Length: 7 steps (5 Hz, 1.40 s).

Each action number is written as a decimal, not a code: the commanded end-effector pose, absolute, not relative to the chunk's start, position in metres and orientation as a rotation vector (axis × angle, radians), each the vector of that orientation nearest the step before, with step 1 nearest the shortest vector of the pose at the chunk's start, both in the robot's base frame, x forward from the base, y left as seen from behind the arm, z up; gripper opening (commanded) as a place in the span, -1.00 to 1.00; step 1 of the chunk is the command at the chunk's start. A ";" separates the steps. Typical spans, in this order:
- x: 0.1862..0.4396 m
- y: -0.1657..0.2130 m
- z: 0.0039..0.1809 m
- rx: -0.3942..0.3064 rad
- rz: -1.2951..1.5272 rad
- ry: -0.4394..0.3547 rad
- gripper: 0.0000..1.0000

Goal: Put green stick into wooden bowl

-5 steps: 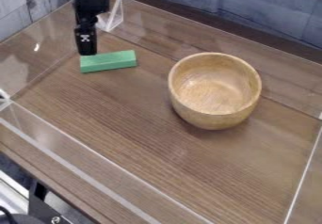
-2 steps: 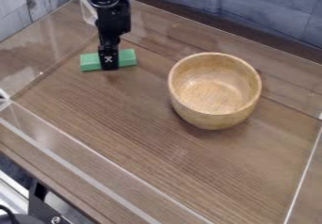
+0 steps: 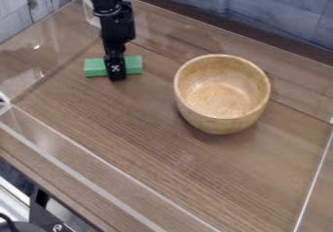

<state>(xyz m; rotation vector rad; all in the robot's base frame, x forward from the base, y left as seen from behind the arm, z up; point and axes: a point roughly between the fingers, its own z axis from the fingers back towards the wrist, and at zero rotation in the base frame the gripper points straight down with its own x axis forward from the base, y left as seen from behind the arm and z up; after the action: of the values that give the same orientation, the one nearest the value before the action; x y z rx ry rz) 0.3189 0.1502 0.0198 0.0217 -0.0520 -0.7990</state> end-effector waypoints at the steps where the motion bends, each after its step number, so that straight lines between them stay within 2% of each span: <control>1: 0.332 0.155 0.038 0.041 -0.762 -0.109 1.00; 3: 0.332 0.171 0.034 -0.026 -0.771 -0.153 1.00; 4: 0.335 0.175 0.045 -0.043 -0.725 -0.162 1.00; 5: 0.342 0.173 0.045 -0.053 -0.757 -0.155 -1.00; 6: 0.347 0.171 0.057 -0.065 -0.775 -0.164 -1.00; 7: 0.337 0.173 0.067 -0.074 -0.741 -0.176 -1.00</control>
<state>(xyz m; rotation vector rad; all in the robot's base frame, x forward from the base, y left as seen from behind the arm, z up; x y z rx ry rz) 0.3316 0.1665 0.0341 -0.1460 -0.1189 -0.7447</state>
